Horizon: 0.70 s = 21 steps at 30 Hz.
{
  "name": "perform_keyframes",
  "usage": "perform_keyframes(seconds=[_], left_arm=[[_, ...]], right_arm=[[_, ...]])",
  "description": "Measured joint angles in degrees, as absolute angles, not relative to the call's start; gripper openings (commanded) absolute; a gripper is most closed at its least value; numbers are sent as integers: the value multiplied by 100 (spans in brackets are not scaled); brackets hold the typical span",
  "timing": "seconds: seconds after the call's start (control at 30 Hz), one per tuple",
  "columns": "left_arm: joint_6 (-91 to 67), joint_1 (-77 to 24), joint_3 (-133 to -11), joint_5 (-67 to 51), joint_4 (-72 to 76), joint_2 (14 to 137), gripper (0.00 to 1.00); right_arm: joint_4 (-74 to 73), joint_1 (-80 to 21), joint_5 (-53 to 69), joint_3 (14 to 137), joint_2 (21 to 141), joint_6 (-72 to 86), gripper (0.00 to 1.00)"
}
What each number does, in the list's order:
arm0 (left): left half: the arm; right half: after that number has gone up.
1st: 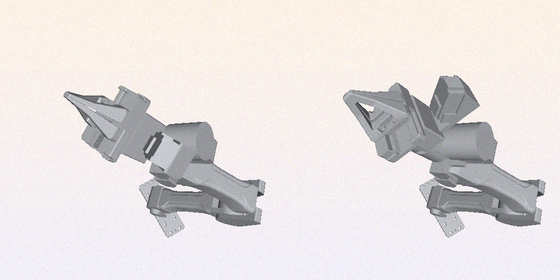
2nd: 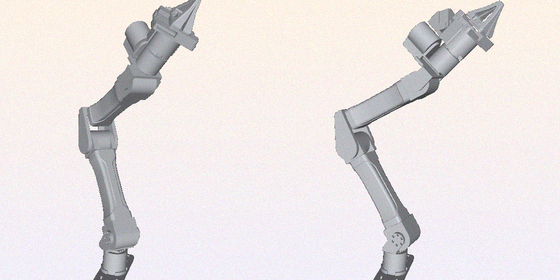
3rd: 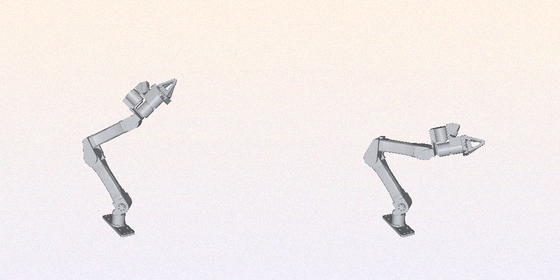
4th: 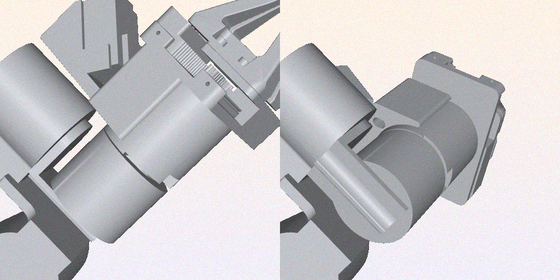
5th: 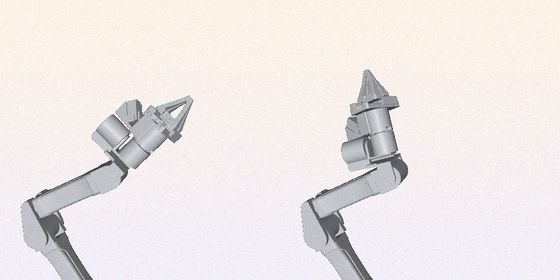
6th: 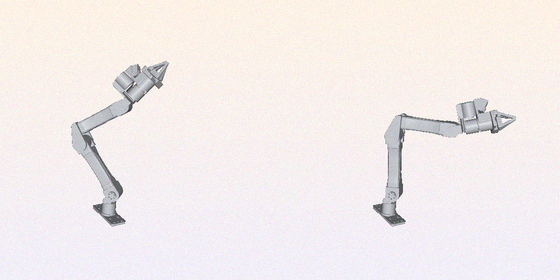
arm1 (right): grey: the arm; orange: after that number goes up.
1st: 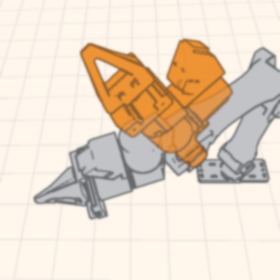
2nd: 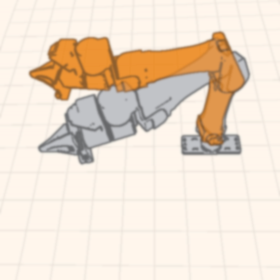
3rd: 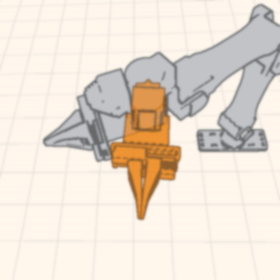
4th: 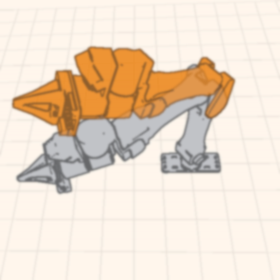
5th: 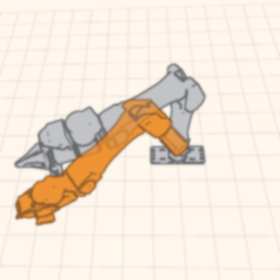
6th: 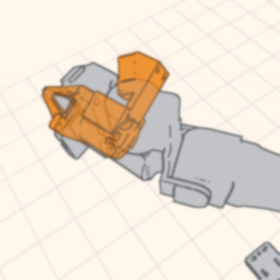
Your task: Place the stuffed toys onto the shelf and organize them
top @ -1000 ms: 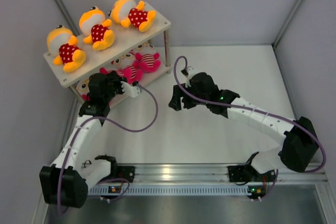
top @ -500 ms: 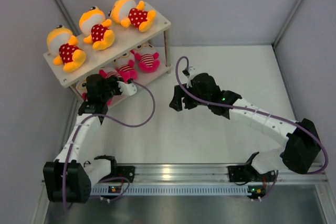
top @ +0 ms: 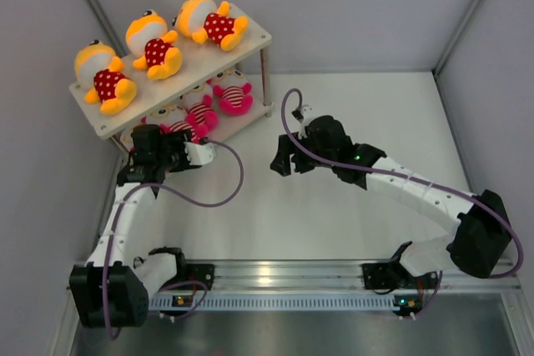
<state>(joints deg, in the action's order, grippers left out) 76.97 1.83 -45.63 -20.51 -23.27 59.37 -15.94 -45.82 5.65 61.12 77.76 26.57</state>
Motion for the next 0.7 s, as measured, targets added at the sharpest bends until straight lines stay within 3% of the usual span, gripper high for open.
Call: perform_keyframes(seconds=[0.2,0.3,0.7], left_arm=[[7618,187,-4853,-2112,-2663,5937,84],[7509,185,-5046,-2209,-2764,5922,98],[6987,174,-5461,-2847,-3559,5065,98]], right_arm=[[-1594,-4580,569,6112,7756,2657,75],[-1594,-4578,572,6112,7752,2659,76],[-1586,-4558,432,5933,7625,2755,75]])
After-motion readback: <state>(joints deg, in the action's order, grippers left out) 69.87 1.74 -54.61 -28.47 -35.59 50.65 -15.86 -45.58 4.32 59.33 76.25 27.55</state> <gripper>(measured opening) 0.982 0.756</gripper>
